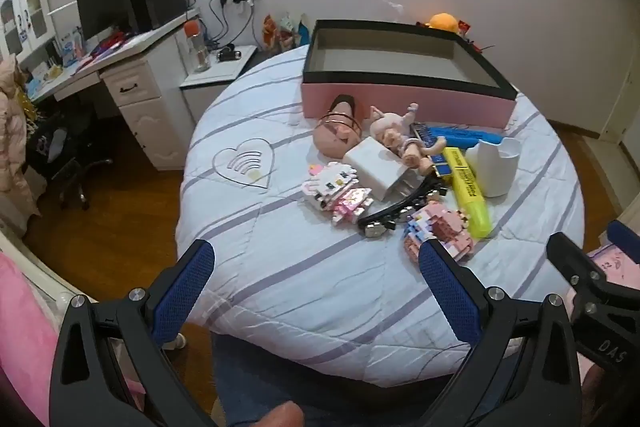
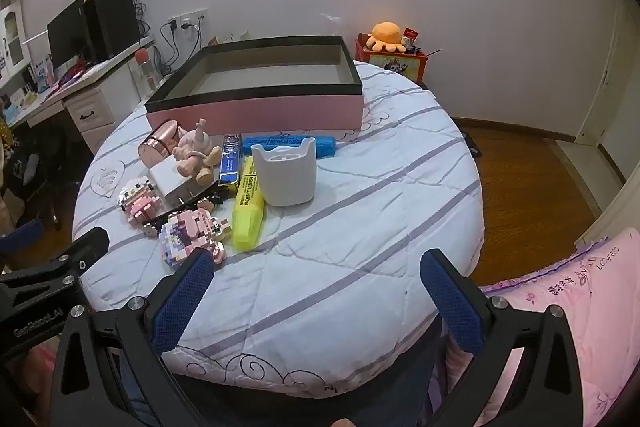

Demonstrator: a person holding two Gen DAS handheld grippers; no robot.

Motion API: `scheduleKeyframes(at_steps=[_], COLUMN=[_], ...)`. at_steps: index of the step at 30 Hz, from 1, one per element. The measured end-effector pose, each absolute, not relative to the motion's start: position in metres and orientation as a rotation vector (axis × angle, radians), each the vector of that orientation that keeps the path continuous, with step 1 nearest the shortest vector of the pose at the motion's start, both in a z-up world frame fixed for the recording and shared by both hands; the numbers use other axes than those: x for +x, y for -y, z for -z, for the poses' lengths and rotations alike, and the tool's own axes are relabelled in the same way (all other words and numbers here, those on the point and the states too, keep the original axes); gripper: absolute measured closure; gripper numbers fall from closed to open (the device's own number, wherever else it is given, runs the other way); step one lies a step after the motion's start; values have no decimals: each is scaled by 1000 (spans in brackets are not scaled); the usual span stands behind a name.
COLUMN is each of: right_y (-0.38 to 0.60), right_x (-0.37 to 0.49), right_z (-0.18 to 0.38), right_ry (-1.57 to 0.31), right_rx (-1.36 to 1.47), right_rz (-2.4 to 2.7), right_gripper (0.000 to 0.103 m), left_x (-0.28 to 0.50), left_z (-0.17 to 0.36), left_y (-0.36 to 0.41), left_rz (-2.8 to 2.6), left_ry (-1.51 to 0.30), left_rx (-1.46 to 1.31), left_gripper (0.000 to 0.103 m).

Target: Organize rigid objects

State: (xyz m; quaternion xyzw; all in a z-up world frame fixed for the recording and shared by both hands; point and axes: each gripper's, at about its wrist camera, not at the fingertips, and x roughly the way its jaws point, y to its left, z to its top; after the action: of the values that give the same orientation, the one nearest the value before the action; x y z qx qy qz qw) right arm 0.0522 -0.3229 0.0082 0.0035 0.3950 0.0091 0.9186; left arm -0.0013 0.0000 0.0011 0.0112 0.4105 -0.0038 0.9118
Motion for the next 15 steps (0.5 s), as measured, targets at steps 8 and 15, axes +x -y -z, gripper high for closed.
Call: scheduleKeyframes(at_steps=[8, 15], right_y=[323, 319], right_x=[55, 55], right_z=[-10, -12], right_ry=[-814, -807], right_rx=[4, -4], right_rz=[-22, -30], right_gripper=[0, 0], left_x=[-18, -9], left_z=[-10, -12], left_y=[-9, -13], left_rz=[-33, -52], left_ry=[-772, -778], left_rx=[43, 38], left_gripper=[0, 0])
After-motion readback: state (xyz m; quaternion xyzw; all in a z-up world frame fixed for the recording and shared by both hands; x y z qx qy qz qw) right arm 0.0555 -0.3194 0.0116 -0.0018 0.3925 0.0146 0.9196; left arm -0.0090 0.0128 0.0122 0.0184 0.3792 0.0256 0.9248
